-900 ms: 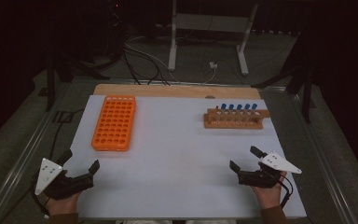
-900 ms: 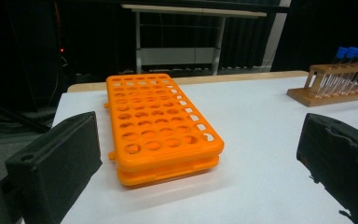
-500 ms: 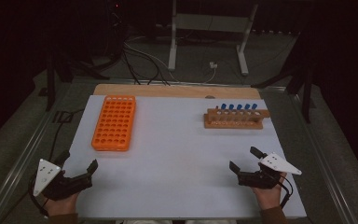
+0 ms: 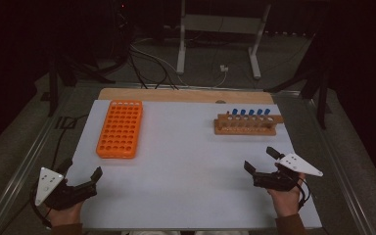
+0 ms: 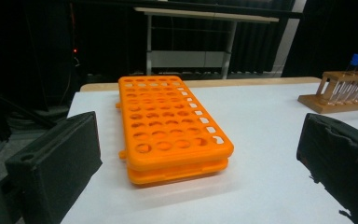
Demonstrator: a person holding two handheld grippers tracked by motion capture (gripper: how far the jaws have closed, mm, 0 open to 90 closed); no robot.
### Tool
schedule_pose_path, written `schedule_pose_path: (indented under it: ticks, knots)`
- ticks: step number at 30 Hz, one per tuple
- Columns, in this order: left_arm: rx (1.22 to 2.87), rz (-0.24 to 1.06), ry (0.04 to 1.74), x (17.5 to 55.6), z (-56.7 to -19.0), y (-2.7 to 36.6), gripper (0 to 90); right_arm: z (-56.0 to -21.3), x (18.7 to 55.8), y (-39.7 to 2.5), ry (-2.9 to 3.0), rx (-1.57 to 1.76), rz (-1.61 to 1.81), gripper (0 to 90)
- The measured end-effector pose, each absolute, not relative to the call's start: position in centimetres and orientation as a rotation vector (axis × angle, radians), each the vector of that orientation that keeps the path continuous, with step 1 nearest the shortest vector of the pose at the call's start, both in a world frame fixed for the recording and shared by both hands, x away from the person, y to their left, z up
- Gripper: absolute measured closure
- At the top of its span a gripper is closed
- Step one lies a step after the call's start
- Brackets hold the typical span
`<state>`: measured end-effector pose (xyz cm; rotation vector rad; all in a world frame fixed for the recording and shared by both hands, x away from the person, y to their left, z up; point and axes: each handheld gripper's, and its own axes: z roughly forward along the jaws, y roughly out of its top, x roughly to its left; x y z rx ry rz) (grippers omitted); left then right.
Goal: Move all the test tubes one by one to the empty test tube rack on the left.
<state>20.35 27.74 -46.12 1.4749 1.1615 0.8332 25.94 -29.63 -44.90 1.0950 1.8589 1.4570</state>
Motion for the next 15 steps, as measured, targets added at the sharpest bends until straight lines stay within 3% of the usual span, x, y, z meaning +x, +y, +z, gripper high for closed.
schedule_pose_path:
  ticks: [15]
  knots:
    - [1.48,0.829,1.17,20.7,-46.4,27.6,0.5,-42.8,30.2,-31.8,1.77,1.132,1.392,0.1]
